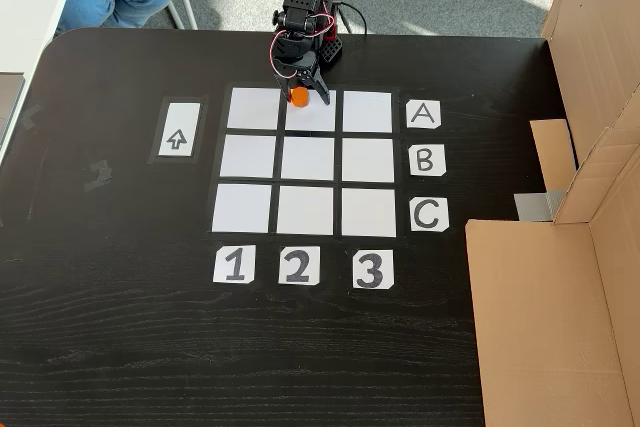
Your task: Pick up the round, orange token and place it in the grid on square A2.
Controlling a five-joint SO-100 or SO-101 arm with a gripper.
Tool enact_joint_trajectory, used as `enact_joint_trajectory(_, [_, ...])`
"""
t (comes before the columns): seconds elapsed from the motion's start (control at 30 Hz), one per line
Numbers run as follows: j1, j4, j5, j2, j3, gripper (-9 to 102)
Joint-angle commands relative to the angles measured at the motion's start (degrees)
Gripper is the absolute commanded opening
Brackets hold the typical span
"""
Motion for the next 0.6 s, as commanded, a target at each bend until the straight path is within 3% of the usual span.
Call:
enact_joint_trajectory(0.0, [-0.26, -0.18, -0.35, 0.35, -1.14, 40])
enact_joint_trajectory(0.2, [0.18, -1.85, 1.23, 1.05, -1.93, 40])
enact_joint_trajectory(0.57, [4.57, -19.60, 23.99, 1.93, -11.78, 40])
